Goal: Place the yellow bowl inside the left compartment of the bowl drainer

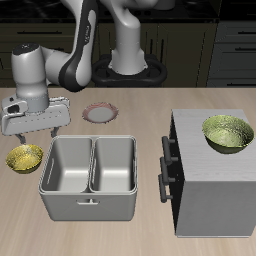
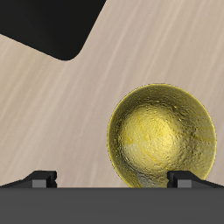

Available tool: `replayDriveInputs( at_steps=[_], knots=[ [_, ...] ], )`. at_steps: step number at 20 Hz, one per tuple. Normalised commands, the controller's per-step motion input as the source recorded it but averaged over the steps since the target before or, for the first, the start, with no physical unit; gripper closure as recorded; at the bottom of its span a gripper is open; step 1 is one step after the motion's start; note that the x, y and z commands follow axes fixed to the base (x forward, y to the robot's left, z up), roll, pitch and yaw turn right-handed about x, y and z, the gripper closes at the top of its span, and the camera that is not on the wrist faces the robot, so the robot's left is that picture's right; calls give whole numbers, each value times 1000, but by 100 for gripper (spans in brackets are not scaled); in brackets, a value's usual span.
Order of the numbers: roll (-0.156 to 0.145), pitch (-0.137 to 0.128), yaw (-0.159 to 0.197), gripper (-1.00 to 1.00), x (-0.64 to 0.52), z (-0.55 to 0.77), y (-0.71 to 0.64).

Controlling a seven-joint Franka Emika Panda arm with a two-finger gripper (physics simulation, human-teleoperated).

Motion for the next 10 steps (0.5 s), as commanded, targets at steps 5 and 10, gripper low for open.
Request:
replayDriveInputs(
  at_steps=[5,10],
  knots=[
    [17,24,5,-100,59,-285,69],
    [22,13,3,-100,36,-182,118]
  ],
)
